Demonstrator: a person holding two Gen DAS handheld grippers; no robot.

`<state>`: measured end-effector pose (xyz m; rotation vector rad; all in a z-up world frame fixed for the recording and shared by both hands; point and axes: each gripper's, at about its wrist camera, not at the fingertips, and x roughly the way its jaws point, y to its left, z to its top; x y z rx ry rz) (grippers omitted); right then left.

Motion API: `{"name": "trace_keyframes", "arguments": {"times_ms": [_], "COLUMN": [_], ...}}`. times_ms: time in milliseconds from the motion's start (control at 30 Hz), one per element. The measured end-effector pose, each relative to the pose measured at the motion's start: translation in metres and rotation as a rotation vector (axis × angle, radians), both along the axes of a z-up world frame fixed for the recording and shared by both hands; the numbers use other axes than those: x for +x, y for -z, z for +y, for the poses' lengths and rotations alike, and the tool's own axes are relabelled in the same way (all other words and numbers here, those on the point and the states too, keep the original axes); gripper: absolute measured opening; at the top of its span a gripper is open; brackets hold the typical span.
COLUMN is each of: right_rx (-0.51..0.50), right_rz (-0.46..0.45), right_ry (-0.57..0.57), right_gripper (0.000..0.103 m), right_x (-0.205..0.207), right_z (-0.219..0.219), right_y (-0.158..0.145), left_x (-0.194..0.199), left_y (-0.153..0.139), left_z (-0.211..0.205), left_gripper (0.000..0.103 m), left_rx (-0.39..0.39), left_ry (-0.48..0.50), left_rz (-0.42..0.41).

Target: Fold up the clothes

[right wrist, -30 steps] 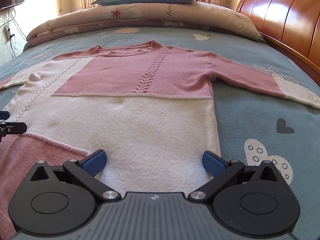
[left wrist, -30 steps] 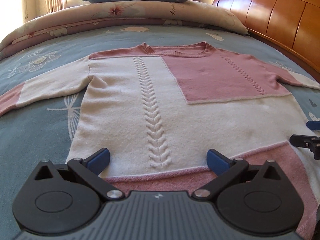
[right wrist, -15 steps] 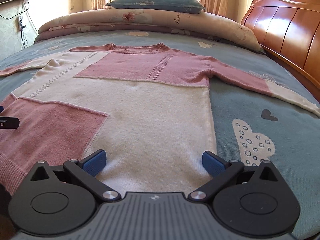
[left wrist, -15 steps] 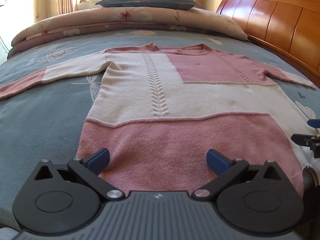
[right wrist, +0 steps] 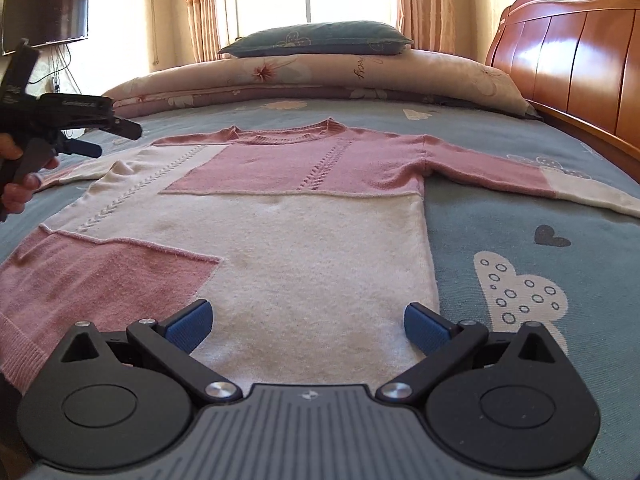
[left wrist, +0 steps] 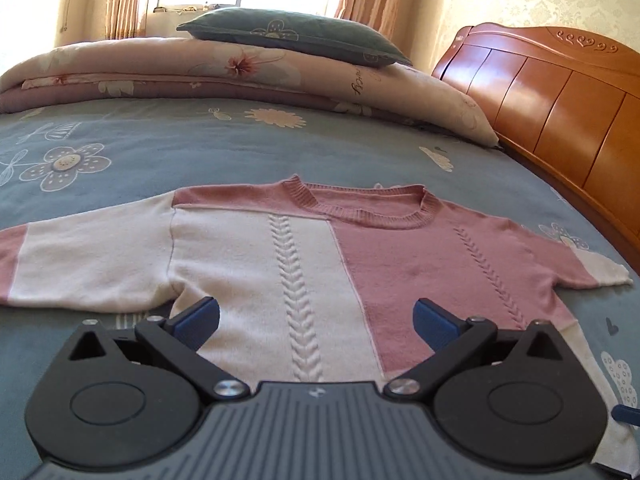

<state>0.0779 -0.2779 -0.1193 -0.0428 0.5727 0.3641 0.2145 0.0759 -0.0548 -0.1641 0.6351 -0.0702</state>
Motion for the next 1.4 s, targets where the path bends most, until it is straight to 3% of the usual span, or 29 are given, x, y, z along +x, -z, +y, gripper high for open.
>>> {"name": "trace_keyframes", "arguments": {"times_ms": [167, 233, 400, 567, 767, 833, 1133, 1400], "right_rx": [-0.022, -0.037, -0.029, -0.034, -0.045, -0.057, -0.118, -0.132], "right_rz": [-0.026, -0.034, -0.037, -0.042, -0.038, -0.027, 0.102, 0.056], "right_ry": [-0.005, -0.009, -0.007, -0.005, 0.000, 0.003, -0.013, -0.016], "right_gripper": [0.103, 0.103, 0.103, 0.103, 0.103, 0.103, 0.103, 0.103], "right_x": [0.002, 0.002, 0.002, 0.001, 0.000, -0.001, -0.014, 0.018], "right_z": [0.004, 0.006, 0.004, 0.005, 0.006, 0.007, 0.009, 0.000], "right_y": [0.005, 0.006, 0.008, 0.008, 0.008, 0.006, -0.009, -0.049], "left_x": [0.022, 0.013, -0.008, -0.041, -0.082, -0.102, -0.154, -0.146], "left_y": [0.036, 0.043, 0.026, 0.012, 0.036, 0.039, 0.043, 0.029], "left_z": [0.019, 0.029, 0.023, 0.002, -0.030, -0.037, -0.052, -0.061], "left_gripper": [0.102, 0.102, 0.102, 0.102, 0.102, 0.102, 0.102, 0.102], "left_rx": [-0.026, -0.048, 0.041, -0.018, -0.015, 0.029, 0.159, 0.184], "left_ry": [-0.070, -0.062, -0.077, -0.018, 0.023, 0.009, 0.016, 0.029], "left_rz": [0.100, 0.073, 0.067, 0.055, 0.136, 0.102, 0.099, 0.052]}}
